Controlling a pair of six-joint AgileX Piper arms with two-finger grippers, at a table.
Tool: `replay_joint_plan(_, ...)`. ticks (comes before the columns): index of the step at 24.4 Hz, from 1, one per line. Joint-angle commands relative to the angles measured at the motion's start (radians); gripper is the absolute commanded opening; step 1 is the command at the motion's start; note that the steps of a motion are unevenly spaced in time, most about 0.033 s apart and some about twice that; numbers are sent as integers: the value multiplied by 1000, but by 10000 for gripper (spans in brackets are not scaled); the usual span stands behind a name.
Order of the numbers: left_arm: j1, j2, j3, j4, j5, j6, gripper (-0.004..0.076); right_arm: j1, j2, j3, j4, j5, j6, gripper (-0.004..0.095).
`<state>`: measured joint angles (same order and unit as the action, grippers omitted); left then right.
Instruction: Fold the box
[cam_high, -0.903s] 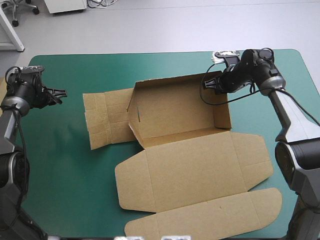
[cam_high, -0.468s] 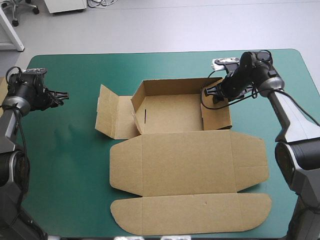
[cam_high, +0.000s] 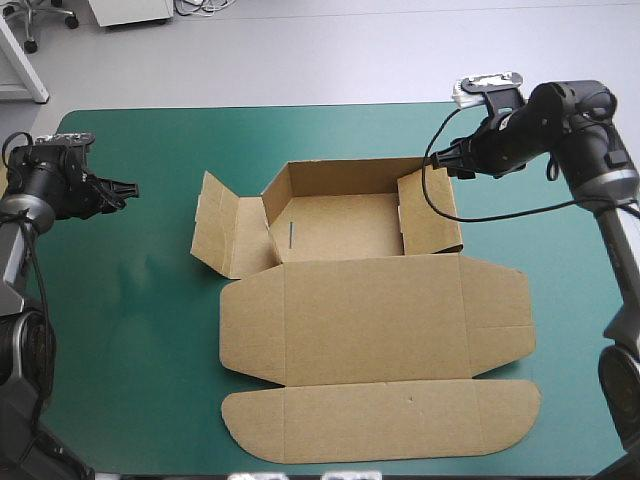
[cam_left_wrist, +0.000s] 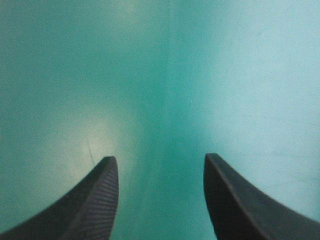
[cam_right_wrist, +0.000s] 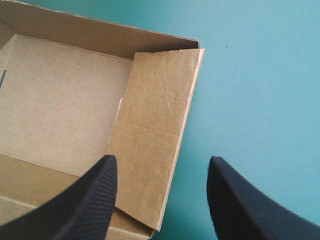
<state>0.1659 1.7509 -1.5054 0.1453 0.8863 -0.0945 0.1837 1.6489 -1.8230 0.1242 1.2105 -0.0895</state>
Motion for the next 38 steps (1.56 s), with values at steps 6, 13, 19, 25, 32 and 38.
replay_joint_plan(6, 3, -182, -30, -3, 4, 25, 374, -2, -232, 35, -12, 26, 1, 507)
replay_joint_plan(13, 3, -253, 3, -3, 40, 65, 374, -2, -278, 241, -14, -65, 1, 508)
replay_joint_plan(19, 3, -313, 149, -3, -1, 65, 374, -2, -185, 306, 4, -220, 18, 508)
replay_joint_plan(25, 3, -328, 178, -1, -14, 65, 373, -2, -43, 306, 87, -298, 38, 519)
replay_joint_plan(32, 3, -328, 178, -1, -23, 70, 373, -2, 73, 295, 82, -311, 38, 519)
replay_joint_plan(38, 3, -328, 178, -1, -24, 70, 363, -2, 122, 270, 82, -352, 58, 515)
